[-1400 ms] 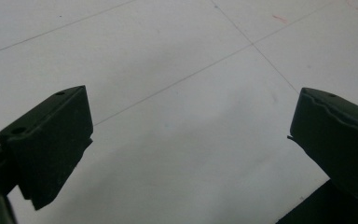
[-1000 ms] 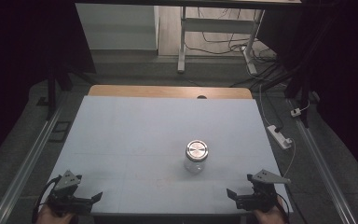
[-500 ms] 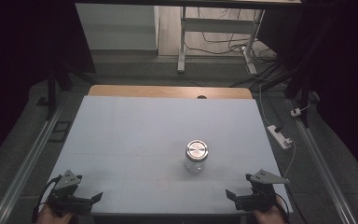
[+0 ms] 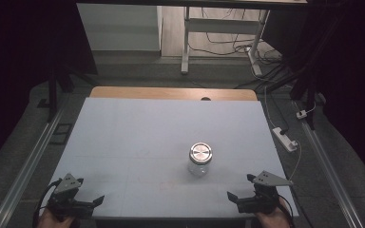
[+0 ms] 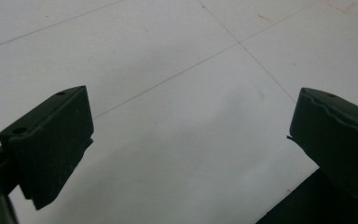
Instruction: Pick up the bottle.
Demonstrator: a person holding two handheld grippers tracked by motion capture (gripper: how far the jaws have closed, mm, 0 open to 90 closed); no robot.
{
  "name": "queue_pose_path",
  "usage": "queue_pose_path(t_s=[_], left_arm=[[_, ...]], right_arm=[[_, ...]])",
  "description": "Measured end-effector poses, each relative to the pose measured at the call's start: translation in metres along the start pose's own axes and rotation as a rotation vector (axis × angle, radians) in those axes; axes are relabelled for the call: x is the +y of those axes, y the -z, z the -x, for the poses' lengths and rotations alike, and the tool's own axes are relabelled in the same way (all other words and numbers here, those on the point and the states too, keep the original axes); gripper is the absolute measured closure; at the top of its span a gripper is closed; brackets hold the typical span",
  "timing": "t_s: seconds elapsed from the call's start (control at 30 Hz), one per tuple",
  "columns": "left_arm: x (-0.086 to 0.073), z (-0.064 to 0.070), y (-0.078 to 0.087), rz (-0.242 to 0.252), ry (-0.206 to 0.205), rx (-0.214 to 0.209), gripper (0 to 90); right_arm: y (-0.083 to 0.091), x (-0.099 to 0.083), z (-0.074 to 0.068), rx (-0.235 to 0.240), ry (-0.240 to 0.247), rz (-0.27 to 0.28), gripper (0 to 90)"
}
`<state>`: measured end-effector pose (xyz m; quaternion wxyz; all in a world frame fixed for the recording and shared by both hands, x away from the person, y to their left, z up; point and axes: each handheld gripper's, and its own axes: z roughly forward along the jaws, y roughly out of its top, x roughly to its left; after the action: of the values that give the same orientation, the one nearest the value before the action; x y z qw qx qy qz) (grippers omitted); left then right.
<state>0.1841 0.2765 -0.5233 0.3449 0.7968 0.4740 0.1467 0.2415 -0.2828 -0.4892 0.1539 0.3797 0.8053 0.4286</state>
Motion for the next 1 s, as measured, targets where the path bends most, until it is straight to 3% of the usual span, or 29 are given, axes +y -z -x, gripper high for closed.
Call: queue_pose_path(t_s=[0.27, 0.63, 0.8, 1.0], left_arm=[[0.000, -0.001, 0.000, 0.003, 0.007, 0.002, 0.1], [0.000, -0.001, 0.000, 0.000, 0.008, 0.004, 0.0], [0.000, -0.001, 0.000, 0.001, 0.010, 0.005, 0.0], [0.000, -0.001, 0.000, -0.002, 0.012, 0.002, 0.0]], right_arm=[[-0.009, 0.007, -0.004, 0.019, 0.040, 0.016, 0.0], [-0.028, 0.015, -0.003, 0.058, 0.052, 0.007, 0.0], [-0.041, 0.022, -0.003, 0.102, 0.036, 0.005, 0.0], [-0.052, 0.026, -0.005, 0.119, 0.059, -0.006, 0.0]])
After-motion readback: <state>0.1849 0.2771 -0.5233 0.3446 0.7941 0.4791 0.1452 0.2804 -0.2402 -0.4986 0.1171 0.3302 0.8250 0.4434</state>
